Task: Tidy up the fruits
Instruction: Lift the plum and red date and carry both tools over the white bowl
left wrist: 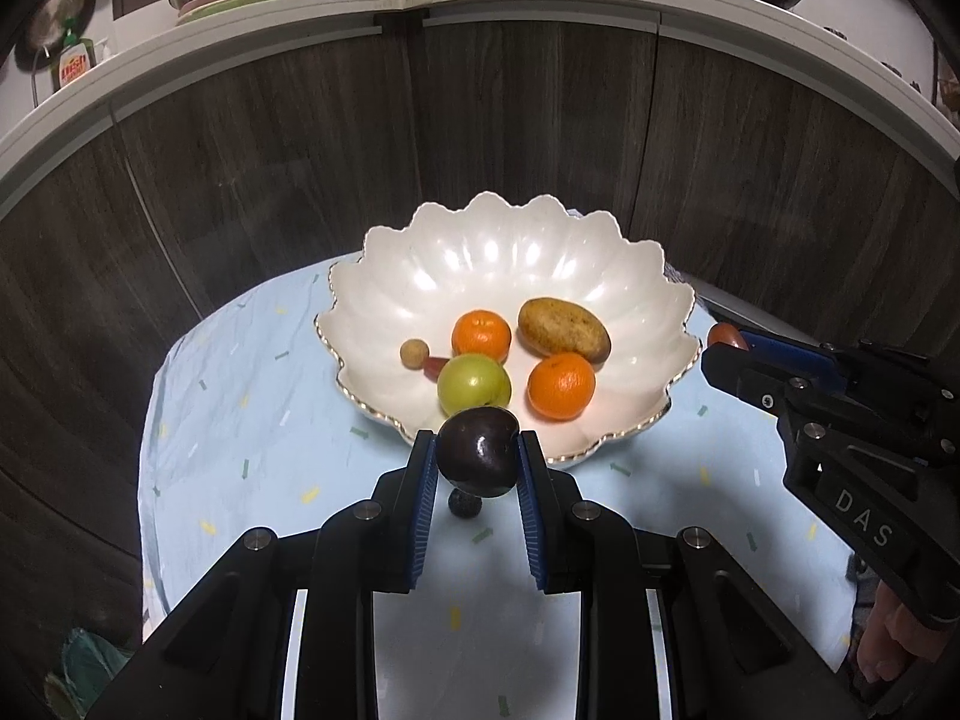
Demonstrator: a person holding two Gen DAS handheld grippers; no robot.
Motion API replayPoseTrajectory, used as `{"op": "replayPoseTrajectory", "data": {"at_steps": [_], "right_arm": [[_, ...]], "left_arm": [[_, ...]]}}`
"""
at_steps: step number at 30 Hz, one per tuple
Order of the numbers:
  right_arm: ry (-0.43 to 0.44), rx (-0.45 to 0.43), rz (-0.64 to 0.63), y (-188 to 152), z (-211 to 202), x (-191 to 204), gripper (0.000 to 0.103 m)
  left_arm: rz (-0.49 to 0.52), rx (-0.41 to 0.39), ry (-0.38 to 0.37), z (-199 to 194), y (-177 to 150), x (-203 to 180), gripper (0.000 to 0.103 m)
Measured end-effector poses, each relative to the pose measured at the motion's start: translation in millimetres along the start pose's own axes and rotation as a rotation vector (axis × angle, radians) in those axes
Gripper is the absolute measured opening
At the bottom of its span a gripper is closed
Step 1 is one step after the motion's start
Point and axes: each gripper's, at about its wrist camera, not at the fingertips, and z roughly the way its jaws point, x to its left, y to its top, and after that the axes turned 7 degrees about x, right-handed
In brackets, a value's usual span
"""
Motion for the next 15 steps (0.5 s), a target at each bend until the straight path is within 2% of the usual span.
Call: {"op": "replayPoseTrajectory", "data": {"at_steps": [15], "right_arm": [[-0.017,-0.033,0.004,30,5,-15,0.017]], "left_arm": [[-0.001,-0.011,-0.001,9,30,6,0.026]]}}
